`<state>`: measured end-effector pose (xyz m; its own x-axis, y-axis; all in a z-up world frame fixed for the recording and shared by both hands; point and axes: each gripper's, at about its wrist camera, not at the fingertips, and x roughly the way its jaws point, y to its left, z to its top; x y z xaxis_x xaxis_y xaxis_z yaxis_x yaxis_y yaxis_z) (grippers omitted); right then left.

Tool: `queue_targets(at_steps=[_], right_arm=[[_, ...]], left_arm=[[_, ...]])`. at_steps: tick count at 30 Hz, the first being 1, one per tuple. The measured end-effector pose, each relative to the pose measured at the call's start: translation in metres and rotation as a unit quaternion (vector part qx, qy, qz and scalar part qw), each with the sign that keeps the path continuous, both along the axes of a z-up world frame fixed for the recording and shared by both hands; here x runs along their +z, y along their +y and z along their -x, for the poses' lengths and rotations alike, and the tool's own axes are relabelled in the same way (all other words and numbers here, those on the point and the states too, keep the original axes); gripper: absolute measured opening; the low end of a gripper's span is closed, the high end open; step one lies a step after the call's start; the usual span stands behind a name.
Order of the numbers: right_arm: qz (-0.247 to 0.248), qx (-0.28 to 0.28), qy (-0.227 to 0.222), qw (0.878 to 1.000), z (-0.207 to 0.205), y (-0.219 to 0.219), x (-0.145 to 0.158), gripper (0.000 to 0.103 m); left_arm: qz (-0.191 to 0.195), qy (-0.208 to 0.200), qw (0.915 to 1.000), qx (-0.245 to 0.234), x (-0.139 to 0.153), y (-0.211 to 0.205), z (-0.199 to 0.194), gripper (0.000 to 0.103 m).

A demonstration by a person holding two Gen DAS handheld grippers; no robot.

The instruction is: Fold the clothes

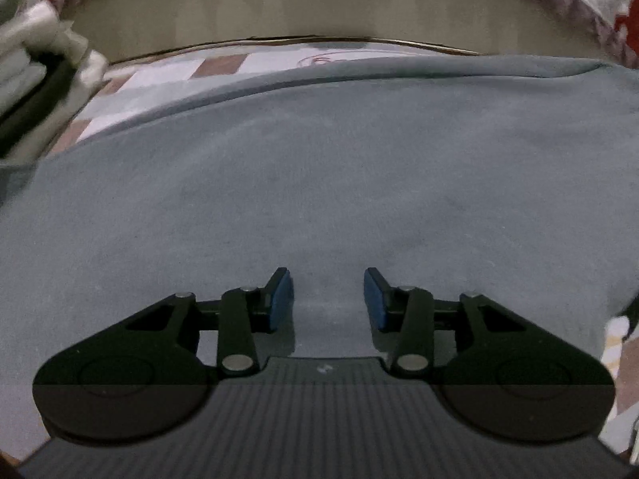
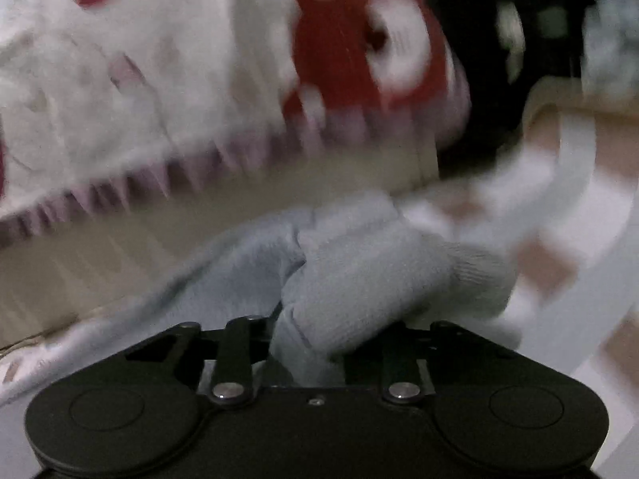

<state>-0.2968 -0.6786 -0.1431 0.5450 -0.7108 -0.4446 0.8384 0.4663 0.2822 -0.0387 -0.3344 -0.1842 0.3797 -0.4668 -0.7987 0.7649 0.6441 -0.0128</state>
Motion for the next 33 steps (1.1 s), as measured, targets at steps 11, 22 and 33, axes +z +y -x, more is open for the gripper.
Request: queue_targets(at_steps=[11, 22, 33], right_arm=[[-0.264, 0.001, -0.033, 0.964, 0.058, -0.105, -0.040, 0.051], [-0.059, 0.064, -0.022, 0.996, 0.032, -0.079, -0.013, 0.030], [-0.124, 0.019, 0.152, 0.980, -0.014, -0.139, -0.037, 0.064]], left_arm=[[-0.022, -0.010, 0.9997, 0.009, -0.003, 0.005, -0.025, 0.041], [-0.008, -0.001, 1.0000, -0.002, -0.004, 0.014, -0.026, 0.042], [0.006, 0.027, 0.9991, 0.034, 0.001, 0.044, -0.044, 0.043]])
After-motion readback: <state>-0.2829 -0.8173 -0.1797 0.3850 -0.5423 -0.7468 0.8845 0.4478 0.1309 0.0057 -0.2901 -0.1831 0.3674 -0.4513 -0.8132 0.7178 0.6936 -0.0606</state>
